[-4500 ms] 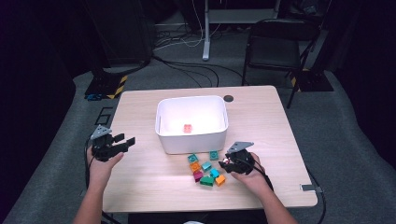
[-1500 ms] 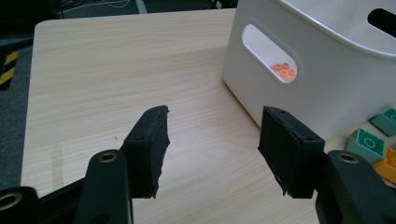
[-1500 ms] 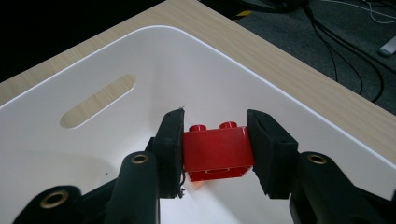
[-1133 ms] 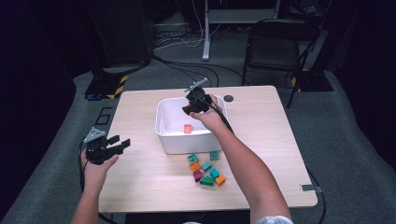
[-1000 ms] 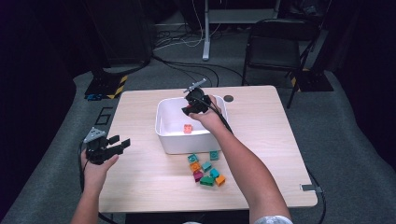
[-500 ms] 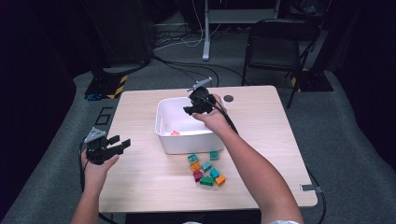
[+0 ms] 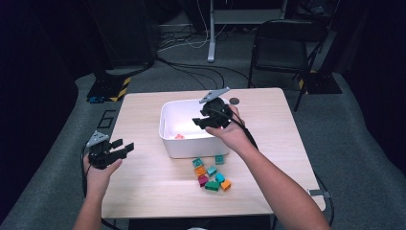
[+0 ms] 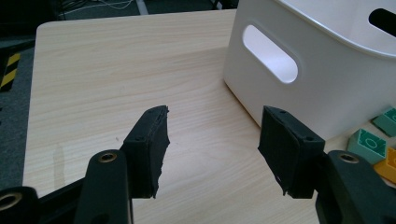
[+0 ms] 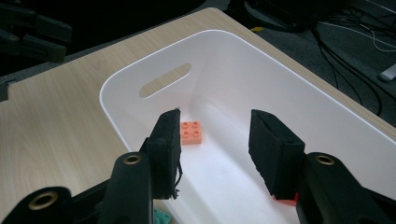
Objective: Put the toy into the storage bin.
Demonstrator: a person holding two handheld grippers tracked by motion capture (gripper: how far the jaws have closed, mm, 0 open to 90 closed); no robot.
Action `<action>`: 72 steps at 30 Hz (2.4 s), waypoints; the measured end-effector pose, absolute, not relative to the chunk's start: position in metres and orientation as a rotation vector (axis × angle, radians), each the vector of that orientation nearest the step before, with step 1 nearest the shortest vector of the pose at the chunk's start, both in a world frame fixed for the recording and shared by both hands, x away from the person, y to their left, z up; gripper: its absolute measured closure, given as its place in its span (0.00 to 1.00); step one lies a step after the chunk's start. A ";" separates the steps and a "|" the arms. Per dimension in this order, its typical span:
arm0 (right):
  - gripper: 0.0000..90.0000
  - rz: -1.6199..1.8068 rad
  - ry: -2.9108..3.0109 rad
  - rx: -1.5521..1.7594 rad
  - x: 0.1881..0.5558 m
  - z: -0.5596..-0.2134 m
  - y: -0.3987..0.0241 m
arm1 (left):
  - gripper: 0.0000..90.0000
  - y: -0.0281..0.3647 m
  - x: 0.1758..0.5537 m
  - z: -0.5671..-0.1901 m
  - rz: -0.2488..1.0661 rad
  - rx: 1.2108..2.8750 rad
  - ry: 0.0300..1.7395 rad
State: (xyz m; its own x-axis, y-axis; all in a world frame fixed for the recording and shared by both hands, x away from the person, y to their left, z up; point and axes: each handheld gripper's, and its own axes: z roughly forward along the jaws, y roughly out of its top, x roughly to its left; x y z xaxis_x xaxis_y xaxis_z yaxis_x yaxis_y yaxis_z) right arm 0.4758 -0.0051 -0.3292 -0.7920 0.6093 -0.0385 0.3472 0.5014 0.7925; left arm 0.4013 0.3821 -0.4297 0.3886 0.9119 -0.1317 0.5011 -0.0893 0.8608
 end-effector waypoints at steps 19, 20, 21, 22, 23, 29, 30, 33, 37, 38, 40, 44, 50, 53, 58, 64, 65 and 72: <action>0.62 1.208 2.374 0.820 0.426 -0.342 -0.057 | 0.47 0.380 0.402 -0.432 0.561 1.750 1.251; 0.63 1.249 2.370 0.842 0.421 -0.346 -0.061 | 0.47 0.380 0.402 -0.432 0.559 1.750 1.251; 0.64 1.263 2.368 0.845 0.419 -0.348 -0.062 | 0.47 0.380 0.402 -0.432 0.560 1.750 1.251; 0.64 1.263 2.368 0.845 0.419 -0.348 -0.062 | 0.47 0.380 0.402 -0.432 0.560 1.750 1.251; 0.64 1.269 2.367 0.853 0.416 -0.350 -0.064 | 0.47 0.380 0.402 -0.432 0.560 1.749 1.251; 0.64 1.269 2.366 0.871 0.405 -0.369 -0.068 | 0.47 0.379 0.402 -0.433 0.570 1.743 1.246; 0.64 1.275 2.367 0.871 0.404 -0.372 -0.069 | 0.47 0.379 0.402 -0.433 0.571 1.743 1.245; 0.64 1.273 2.367 0.871 0.401 -0.380 -0.071 | 0.47 0.379 0.402 -0.433 0.562 1.754 1.251; 0.64 1.257 2.382 0.865 0.397 -0.395 -0.073 | 0.47 0.379 0.402 -0.434 0.561 1.761 1.253; 0.64 1.253 2.383 0.864 0.397 -0.397 -0.073 | 0.47 0.379 0.402 -0.434 0.562 1.762 1.252; 0.64 1.260 2.378 0.869 0.395 -0.404 -0.075 | 0.47 0.379 0.402 -0.434 0.563 1.762 1.252; 0.66 1.283 2.368 0.878 0.393 -0.423 -0.078 | 0.47 0.378 0.403 -0.435 0.568 1.767 1.251; 0.66 1.264 2.393 0.913 0.395 -0.440 -0.081 | 0.47 0.377 0.404 -0.436 0.571 1.772 1.248; 0.66 1.247 2.409 0.926 0.399 -0.452 -0.083 | 0.47 0.378 0.404 -0.437 0.563 1.775 1.253; 0.66 1.232 2.409 0.923 0.400 -0.461 -0.084 | 0.47 0.378 0.404 -0.437 0.564 1.776 1.250; 0.66 1.175 2.459 0.914 0.399 -0.475 -0.082 | 0.47 0.377 0.405 -0.437 0.565 1.779 1.248; 0.66 1.173 2.465 0.910 0.399 -0.475 -0.081 | 0.47 0.377 0.405 -0.438 0.565 1.779 1.249; 0.66 1.156 2.513 0.881 0.393 -0.481 -0.071 | 0.47 0.375 0.408 -0.438 0.560 1.786 1.244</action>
State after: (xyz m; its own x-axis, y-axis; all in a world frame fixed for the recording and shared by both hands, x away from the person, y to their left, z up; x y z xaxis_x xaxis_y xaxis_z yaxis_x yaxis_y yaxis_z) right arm 0.3928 -0.0707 -0.4811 -0.7902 0.6119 0.0336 0.4237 0.5059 0.7514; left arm 0.4082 0.3746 -0.4382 0.4004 0.9097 -0.1097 0.5209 -0.1275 0.8440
